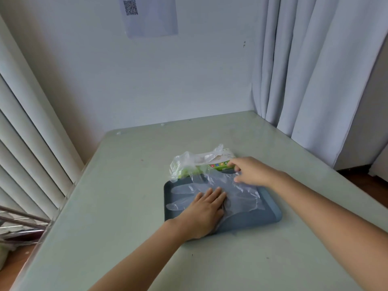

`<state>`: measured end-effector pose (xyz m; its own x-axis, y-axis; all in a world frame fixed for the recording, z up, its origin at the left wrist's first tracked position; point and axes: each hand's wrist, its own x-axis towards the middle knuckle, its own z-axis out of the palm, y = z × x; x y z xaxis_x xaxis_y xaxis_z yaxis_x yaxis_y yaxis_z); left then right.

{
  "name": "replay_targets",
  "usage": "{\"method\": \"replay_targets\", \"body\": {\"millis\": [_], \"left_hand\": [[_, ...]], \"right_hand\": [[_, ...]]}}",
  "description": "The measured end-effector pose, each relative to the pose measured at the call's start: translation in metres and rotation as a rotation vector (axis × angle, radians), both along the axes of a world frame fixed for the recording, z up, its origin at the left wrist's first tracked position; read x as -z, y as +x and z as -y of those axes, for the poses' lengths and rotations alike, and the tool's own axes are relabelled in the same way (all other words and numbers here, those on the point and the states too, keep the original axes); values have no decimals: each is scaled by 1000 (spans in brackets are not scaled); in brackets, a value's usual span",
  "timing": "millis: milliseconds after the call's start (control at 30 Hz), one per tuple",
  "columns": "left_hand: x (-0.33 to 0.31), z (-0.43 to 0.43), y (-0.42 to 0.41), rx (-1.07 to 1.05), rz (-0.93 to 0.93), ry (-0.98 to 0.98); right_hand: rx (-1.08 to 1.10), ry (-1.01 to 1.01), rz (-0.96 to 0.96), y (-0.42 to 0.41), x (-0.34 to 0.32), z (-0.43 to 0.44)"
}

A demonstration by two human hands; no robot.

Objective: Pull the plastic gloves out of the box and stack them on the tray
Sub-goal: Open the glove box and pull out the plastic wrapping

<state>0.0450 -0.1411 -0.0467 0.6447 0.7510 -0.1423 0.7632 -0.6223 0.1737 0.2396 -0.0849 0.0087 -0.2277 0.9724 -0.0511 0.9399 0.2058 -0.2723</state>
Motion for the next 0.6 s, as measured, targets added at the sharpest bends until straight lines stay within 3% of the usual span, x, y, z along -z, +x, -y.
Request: {"method": "replay_targets", "body": {"millis": [67, 167, 267, 533, 600], "left_hand": [[2, -3, -2, 1, -17, -36], [0, -3, -5, 38, -2, -43], [-1, -3, -15, 20, -17, -72], [-19, -4, -42, -100, -197, -160], [-37, -8, -48, -152, -118, -223]], "right_hand": [[-165, 234, 2, -5, 13, 12], [-391, 73, -70, -15, 36, 35], [-317, -142, 81, -5, 50, 45], [-136, -250, 340, 12, 38, 49], [-123, -269, 369, 11, 29, 46]]}}
